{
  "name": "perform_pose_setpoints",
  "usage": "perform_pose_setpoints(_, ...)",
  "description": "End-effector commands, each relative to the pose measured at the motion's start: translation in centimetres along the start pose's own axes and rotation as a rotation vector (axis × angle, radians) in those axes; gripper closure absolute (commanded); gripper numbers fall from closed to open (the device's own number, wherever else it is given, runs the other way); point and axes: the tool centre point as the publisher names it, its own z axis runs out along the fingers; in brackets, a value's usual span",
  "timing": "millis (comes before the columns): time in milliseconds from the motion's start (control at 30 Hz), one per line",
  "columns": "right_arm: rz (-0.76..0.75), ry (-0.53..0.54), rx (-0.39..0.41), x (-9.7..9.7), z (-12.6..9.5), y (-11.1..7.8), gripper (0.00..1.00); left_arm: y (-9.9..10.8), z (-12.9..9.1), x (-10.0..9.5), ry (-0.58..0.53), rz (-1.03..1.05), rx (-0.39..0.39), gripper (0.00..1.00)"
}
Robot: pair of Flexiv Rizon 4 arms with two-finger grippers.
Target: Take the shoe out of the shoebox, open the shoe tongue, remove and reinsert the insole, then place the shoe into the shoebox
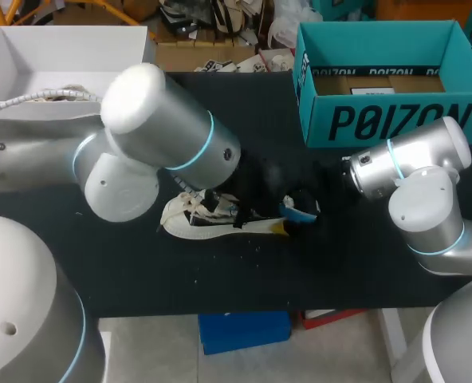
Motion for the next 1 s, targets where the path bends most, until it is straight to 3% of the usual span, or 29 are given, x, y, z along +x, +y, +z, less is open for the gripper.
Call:
perform_pose_setpoints(33,0.002,-0.001,0.002,-0.1,0.4,-0.4,1.0,-1.3,-5.8,-0.8,0.014,-0.025,0.287,1.0)
perform_pose_setpoints(200,0.002,-0.001,0.002,-0.1,0.4,-0.4,1.0,-3.4,-7.8,-2.6,0.113,-0.003,0.568,1.0)
perform_pose_setpoints(767,0.002,-0.001,0.002,-0.1,0.4,-0.4,1.0,-3.4,-7.8,-2.6,0.113,-0.003,0.568,1.0)
perform_pose_setpoints(1000,0.002,-0.001,0.002,-0.1,0.4,-0.4,1.0,-4.1,-11.0,-1.1,0.086,-0.226,0.761,1.0)
